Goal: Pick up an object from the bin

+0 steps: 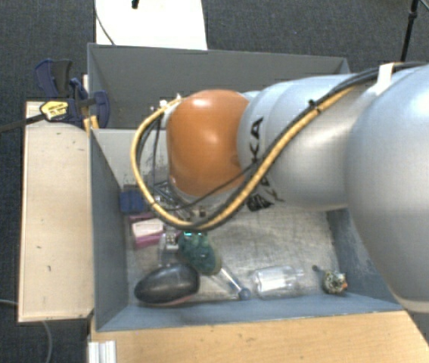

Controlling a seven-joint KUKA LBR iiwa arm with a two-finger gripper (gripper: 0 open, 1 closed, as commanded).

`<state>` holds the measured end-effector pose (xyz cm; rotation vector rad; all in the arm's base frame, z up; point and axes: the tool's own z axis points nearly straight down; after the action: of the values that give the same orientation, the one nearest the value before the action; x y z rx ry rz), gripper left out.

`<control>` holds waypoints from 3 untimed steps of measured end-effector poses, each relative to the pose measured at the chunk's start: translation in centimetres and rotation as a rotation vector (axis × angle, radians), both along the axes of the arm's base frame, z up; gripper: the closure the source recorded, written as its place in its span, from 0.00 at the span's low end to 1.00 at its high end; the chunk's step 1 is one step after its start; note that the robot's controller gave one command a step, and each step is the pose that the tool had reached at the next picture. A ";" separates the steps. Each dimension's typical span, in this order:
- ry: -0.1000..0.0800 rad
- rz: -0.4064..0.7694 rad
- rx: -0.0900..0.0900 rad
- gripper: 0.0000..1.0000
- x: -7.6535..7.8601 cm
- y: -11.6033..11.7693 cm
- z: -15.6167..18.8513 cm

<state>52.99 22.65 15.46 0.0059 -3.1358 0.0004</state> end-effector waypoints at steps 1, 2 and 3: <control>-0.009 -0.064 0.003 0.00 5.6 -1.9 -8.5; -0.007 -0.283 0.002 0.00 3.3 0.5 -8.4; -0.009 -0.256 0.001 0.00 4.7 -0.5 -8.4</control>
Offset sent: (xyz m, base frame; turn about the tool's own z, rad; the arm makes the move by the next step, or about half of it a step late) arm 0.0542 -0.0185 -0.0846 0.0585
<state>57.70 22.14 7.10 -0.3952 -3.1195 -0.0027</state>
